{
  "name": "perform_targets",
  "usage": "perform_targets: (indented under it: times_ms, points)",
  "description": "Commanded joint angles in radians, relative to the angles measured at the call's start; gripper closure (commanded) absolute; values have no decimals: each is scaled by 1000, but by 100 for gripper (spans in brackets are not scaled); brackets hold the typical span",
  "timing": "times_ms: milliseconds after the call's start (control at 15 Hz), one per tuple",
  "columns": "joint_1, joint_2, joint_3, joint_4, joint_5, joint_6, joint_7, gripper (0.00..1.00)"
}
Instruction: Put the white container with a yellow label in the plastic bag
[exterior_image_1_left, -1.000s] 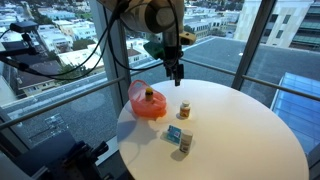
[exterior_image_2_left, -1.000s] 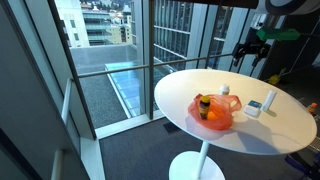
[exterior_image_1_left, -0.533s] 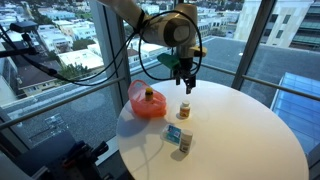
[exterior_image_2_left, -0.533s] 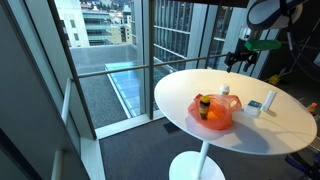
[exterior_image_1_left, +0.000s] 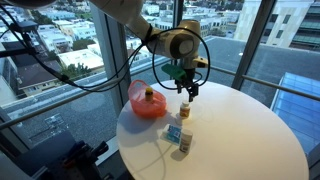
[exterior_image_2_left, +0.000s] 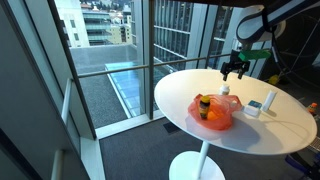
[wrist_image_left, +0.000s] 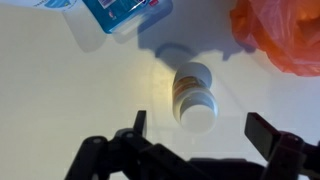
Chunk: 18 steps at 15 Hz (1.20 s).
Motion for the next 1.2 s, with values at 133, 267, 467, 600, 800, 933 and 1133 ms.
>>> perform_targets:
  times_ms: [133,267,467,600,800,933,1133]
  points:
    - [-10,78,4,83,3,-7,-54,0]
    - [-10,99,5,104,3,-9,-62,0]
    - [-10,127,7,129,6,-11,-67,0]
    - [-10,144,8,144,7,-15,-69,0]
    - [-10,163,8,159,8,-20,-70,26]
    - [-10,171,8,168,9,-23,-68,44]
    - [-8,168,6,169,8,-25,-64,66]
